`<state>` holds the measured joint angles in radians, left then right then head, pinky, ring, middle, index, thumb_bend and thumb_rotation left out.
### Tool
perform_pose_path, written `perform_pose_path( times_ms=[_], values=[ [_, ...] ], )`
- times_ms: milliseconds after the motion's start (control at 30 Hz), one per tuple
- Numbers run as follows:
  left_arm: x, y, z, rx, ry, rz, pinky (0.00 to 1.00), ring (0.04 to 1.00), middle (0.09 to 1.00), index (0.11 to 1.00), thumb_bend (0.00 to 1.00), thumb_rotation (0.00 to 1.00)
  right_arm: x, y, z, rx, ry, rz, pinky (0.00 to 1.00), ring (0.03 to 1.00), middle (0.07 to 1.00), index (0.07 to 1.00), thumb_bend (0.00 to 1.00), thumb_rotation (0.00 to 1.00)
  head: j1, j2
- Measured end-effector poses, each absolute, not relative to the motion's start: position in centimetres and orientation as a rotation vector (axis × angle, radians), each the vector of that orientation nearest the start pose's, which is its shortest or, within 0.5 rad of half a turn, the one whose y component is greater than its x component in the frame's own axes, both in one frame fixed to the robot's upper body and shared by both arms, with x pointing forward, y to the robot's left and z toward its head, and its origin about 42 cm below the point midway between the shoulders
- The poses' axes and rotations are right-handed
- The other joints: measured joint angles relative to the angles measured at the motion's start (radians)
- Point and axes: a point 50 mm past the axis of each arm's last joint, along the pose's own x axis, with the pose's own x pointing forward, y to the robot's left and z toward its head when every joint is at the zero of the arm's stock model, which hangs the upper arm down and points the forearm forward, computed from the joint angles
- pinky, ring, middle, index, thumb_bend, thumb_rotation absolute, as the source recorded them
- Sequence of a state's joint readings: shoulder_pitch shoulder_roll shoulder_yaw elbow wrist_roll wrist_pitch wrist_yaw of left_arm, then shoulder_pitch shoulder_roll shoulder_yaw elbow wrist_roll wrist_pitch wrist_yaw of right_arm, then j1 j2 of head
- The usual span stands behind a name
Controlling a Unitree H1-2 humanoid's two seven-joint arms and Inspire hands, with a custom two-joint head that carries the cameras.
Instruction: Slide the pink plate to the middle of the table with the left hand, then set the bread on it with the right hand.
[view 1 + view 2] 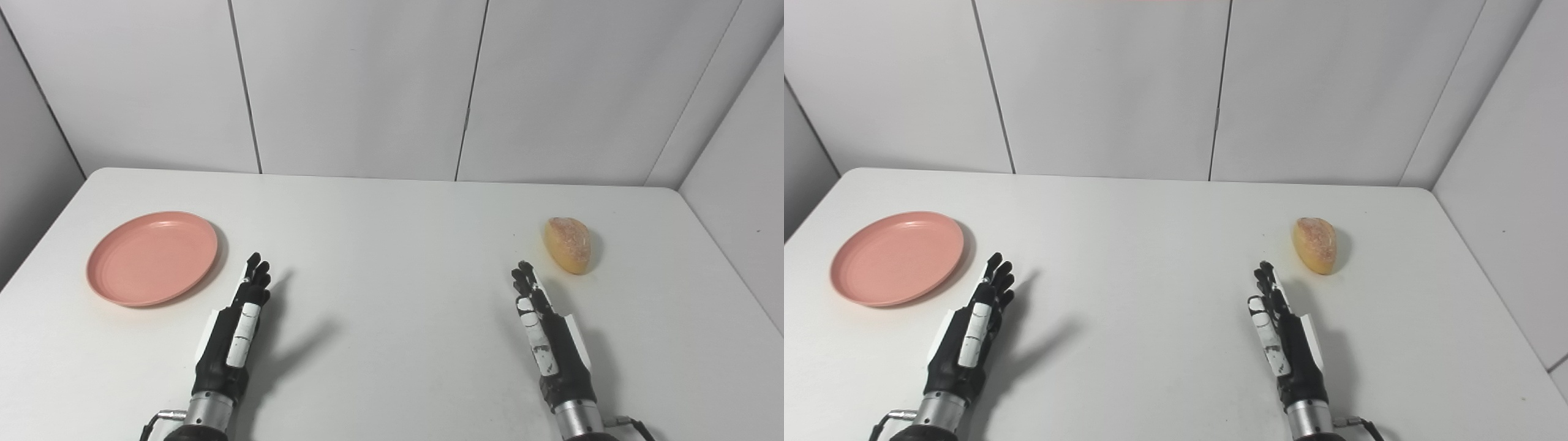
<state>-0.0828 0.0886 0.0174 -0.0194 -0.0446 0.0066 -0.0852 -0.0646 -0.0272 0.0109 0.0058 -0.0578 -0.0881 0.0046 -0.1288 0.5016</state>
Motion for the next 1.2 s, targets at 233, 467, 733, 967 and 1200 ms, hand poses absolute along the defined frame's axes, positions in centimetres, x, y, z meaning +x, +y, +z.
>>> perform_pose_path(
  times_ms=[233, 467, 733, 967, 1200],
  values=[
    [31.07, 23.36, 12.47, 0.033, -0.091, -0.097, 1.00, 1.000, 1.000, 1.000, 0.80, 0.95, 30.43, -21.00, 11.80, -0.083, -0.146, 0.034, 1.00, 0.970, 0.949, 0.969, 0.76, 0.98, 0.000, -0.002],
    [31.07, 23.37, 12.46, 0.031, -0.091, -0.098, 1.00, 1.000, 1.000, 1.000, 0.80, 0.94, 30.43, -21.00, 11.80, -0.081, -0.146, 0.035, 1.00, 0.972, 0.950, 0.969, 0.76, 0.97, -0.002, -0.002],
    [31.06, 23.40, 12.51, 0.026, -0.101, -0.097, 1.00, 1.000, 1.000, 1.000, 0.78, 0.93, 30.42, -20.99, 11.82, -0.077, -0.146, 0.038, 0.99, 0.970, 0.948, 0.962, 0.76, 0.97, -0.002, 0.000],
    [31.06, 23.45, 12.56, -0.005, -0.109, -0.099, 1.00, 1.000, 1.000, 1.000, 0.78, 0.93, 30.41, -21.01, 11.83, -0.074, -0.146, 0.039, 0.99, 0.969, 0.945, 0.958, 0.77, 0.98, -0.003, 0.000],
    [31.05, 23.40, 12.56, -0.006, -0.113, -0.099, 1.00, 1.000, 1.000, 1.000, 0.82, 0.93, 30.41, -21.00, 11.82, -0.075, -0.146, 0.041, 1.00, 0.970, 0.946, 0.961, 0.77, 1.00, -0.003, 0.000]
  ],
)
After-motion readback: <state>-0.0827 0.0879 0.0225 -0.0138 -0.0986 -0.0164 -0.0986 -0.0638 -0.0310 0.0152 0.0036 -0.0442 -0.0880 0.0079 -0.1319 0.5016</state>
